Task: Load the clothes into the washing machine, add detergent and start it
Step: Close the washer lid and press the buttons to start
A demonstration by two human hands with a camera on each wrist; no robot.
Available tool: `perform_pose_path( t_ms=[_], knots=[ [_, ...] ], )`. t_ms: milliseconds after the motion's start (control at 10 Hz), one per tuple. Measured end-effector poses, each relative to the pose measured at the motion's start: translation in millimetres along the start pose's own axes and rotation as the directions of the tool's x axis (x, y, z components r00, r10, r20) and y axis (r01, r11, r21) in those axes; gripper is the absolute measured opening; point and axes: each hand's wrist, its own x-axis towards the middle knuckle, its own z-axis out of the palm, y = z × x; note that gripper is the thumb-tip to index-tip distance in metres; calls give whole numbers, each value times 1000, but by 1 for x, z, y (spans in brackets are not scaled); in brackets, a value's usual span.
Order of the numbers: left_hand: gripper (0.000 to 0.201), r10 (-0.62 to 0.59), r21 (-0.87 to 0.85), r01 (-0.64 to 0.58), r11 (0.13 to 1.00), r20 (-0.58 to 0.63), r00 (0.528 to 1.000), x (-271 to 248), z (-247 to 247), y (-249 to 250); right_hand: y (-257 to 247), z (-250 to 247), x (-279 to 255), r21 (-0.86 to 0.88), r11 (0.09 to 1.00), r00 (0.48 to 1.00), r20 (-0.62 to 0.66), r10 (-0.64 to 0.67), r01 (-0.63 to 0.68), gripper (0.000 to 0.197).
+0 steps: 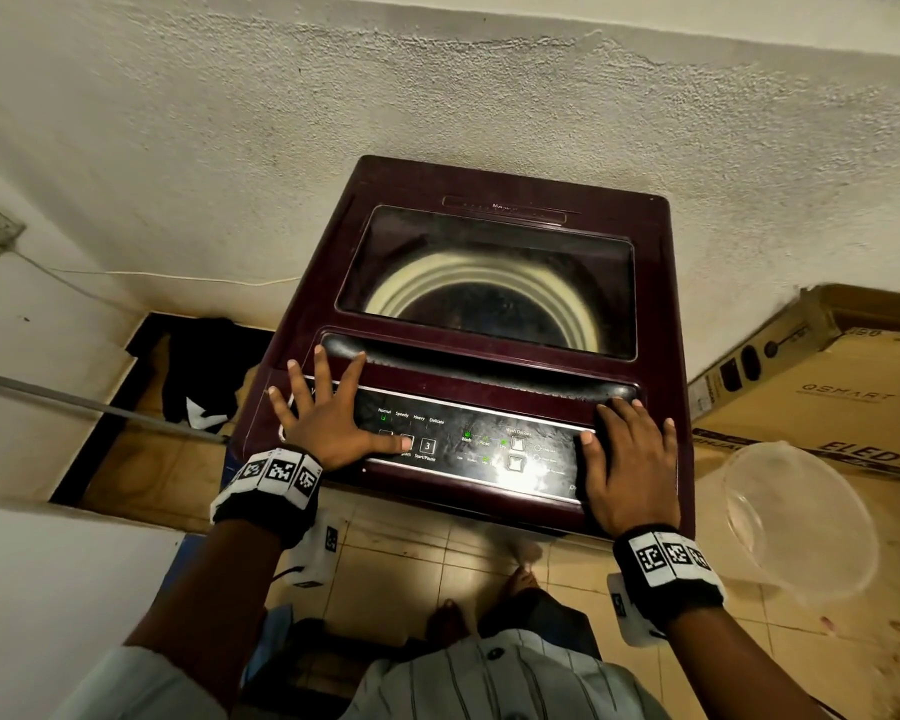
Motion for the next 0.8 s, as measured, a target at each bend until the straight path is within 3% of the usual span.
perform_pose_path(
  t_ms=[800],
  knots=[
    [136, -1, -1, 1, 1000, 16, 1000, 2, -1, -1, 1, 1, 0, 1, 1000, 1000, -5, -3, 3, 58]
  ],
)
